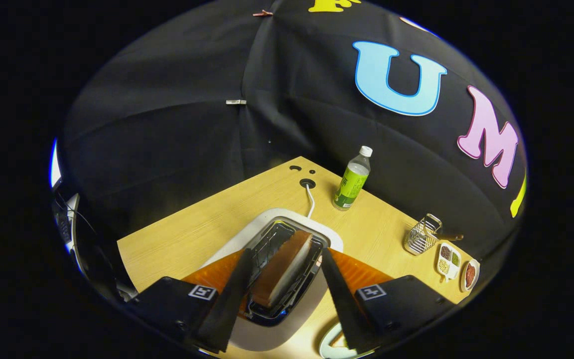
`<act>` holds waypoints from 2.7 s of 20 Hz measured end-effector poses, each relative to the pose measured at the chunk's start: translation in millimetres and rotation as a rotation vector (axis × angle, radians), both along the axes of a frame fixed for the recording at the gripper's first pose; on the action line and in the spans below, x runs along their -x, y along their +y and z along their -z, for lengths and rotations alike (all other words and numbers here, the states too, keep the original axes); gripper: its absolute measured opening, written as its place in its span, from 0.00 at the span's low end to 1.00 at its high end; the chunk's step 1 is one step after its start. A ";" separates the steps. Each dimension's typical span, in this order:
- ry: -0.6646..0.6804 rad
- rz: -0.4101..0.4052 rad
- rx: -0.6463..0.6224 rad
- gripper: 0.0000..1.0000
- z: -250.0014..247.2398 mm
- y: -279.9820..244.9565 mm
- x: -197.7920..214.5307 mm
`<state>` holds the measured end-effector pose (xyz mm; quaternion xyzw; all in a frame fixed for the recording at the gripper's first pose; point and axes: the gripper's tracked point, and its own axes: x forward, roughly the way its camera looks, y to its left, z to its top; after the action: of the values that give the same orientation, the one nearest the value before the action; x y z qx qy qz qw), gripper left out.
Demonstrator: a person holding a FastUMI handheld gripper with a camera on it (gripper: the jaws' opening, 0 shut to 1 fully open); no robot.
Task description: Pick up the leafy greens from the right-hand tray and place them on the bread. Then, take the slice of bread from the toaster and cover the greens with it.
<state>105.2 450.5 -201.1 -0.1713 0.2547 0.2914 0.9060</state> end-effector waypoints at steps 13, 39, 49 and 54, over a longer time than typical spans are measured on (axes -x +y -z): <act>0.046 0.051 0.012 0.18 2.9 -4.6 8.9; 0.026 0.291 -0.278 0.14 -90.0 -171.0 -21.7; 0.304 0.352 -0.410 0.14 17.9 -218.9 -2.9; 0.365 0.358 -0.444 0.14 50.0 -225.1 6.9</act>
<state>98.3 225.4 -251.1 0.1327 0.3689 0.2021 0.8975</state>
